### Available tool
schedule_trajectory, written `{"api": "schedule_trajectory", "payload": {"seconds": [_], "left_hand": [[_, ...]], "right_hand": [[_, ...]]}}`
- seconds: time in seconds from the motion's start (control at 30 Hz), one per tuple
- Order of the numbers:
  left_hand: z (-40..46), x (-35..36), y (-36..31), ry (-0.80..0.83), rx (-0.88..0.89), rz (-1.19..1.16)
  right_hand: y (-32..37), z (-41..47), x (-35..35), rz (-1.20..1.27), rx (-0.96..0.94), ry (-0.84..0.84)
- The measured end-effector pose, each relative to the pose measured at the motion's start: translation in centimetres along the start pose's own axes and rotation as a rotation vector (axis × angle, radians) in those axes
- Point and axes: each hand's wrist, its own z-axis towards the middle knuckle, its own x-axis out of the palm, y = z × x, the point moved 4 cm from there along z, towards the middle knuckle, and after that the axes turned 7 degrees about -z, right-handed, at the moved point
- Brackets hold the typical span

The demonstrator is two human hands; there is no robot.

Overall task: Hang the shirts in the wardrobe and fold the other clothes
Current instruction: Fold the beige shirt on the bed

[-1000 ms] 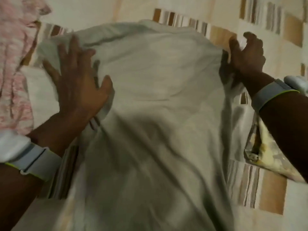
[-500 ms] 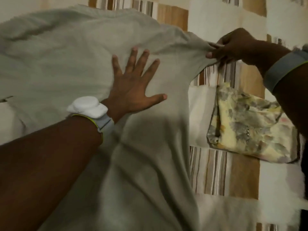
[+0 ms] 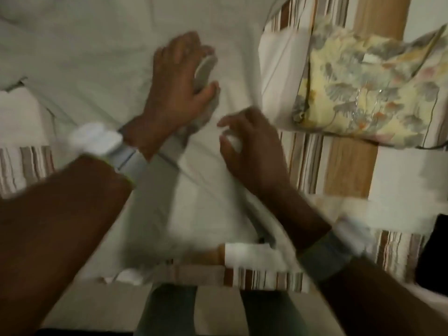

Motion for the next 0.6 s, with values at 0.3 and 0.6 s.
{"api": "schedule_trajectory", "payload": {"seconds": [0.3, 0.6], "left_hand": [[-30.7, 4.3, -3.3, 0.322, -0.108, 0.023], [-30.3, 2.1, -1.5, 0.278, -0.066, -0.156]], "right_hand": [[-1.2, -19.5, 3.5, -0.132, 0.012, 0.347], [-5.2, -17.7, 1.3, 0.026, 0.693, 0.319]]}}
